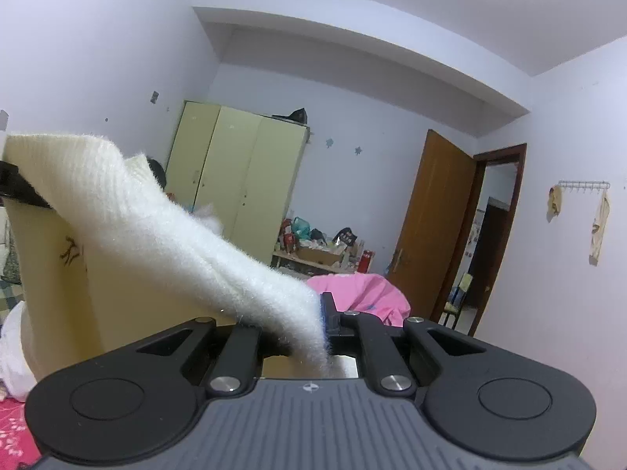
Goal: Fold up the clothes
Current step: 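Lower the sweater onto the bed with both grippers and release it flat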
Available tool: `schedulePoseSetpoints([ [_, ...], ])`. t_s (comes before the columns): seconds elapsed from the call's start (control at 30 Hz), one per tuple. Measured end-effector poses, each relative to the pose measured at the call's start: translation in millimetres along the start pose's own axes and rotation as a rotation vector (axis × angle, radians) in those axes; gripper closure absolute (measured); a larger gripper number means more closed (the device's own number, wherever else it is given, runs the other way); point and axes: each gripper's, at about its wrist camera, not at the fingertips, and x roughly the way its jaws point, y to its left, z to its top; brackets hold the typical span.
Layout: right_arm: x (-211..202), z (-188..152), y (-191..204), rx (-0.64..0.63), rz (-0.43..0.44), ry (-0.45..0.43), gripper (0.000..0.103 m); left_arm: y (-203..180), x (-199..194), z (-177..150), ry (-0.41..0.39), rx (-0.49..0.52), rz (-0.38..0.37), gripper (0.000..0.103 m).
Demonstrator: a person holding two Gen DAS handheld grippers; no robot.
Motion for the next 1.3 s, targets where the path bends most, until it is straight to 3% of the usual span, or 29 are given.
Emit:
schedulePoseSetpoints([
  [0.2,-24,-4,-3,0.037,0.033,0.094,0.094,-3,-3,-10,0.079,-0.020,0.009,0.098],
  [0.37,4,-23,-1,0.049,0.086,0.233,0.094,15,30,-30,0.196,-0.096,0.076,0.098],
  [0.6,116,-84,-9,0.079,0.196,0.413,0.094,65,137,-78,0.354,-0.185,0.192,0.098],
  [0.77,238,-144,-19,0.110,0.307,0.538,0.094,116,231,-131,0.466,-0.185,0.292,0.095],
  [0.83,288,-177,-18,0.154,0.341,0.593,0.093,152,272,-167,0.541,-0.202,0.344,0.084],
  [0.93,377,-238,-9,0.217,0.345,0.719,0.090,208,335,-233,0.662,-0.197,0.447,0.054],
  [1.03,461,-315,15,0.236,0.333,0.903,0.085,253,362,-295,0.760,-0.248,0.546,0.054],
  [1.13,486,-371,31,0.199,0.285,1.016,0.080,271,359,-315,0.795,-0.325,0.589,0.054],
  [1.2,476,-378,20,0.264,0.280,1.006,0.079,272,344,-313,0.770,-0.357,0.603,0.054],
  [1.3,452,-373,-5,0.355,0.300,0.964,0.069,264,317,-298,0.725,-0.367,0.605,0.053],
])
